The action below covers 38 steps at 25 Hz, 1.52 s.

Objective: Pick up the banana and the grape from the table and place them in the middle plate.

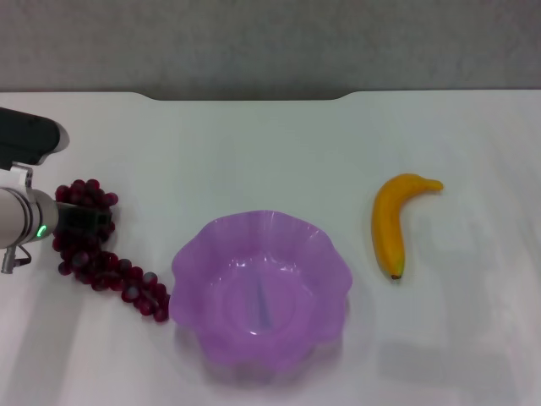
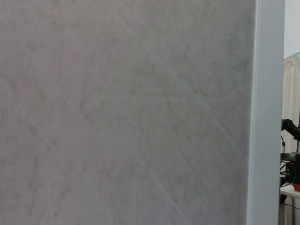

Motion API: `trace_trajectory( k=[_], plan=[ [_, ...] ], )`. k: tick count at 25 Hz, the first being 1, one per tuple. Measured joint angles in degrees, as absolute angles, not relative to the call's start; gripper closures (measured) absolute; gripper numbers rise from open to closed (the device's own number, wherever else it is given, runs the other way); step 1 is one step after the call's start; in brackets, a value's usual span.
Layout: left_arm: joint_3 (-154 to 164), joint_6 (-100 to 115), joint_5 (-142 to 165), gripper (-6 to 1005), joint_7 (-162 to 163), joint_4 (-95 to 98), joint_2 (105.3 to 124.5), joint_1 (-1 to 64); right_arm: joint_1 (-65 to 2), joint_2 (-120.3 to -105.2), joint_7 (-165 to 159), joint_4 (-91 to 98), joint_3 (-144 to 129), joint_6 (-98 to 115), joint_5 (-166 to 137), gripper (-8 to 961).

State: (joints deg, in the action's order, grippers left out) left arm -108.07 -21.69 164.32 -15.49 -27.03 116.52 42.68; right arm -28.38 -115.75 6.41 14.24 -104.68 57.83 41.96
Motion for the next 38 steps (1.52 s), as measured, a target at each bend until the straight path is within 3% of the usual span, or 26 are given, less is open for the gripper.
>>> trace_trajectory(
  k=[7, 13, 19, 38],
  plan=[
    [-107.75, -21.16, 164.20, 183, -15.27, -26.89, 116.54, 42.63, -28.38, -115.75, 6.07, 14.24, -104.68, 57.83, 42.00, 61],
    [-107.75, -20.50, 164.07, 422, -14.98, -26.89, 116.69, 42.54, -28.39, -115.75, 4.53, 14.12, -104.68, 57.83, 41.78, 61],
    [-107.75, -20.43, 164.23, 494, -15.11, -26.89, 116.81, 42.55, -28.30, -115.75, 4.33, 14.01, -104.68, 57.83, 41.74, 62],
    [-107.57, -20.31, 164.00, 589, -15.26, -27.25, 116.91, 42.54, -28.30, -115.75, 4.30, 13.85, -104.67, 57.83, 41.74, 61]
  ],
)
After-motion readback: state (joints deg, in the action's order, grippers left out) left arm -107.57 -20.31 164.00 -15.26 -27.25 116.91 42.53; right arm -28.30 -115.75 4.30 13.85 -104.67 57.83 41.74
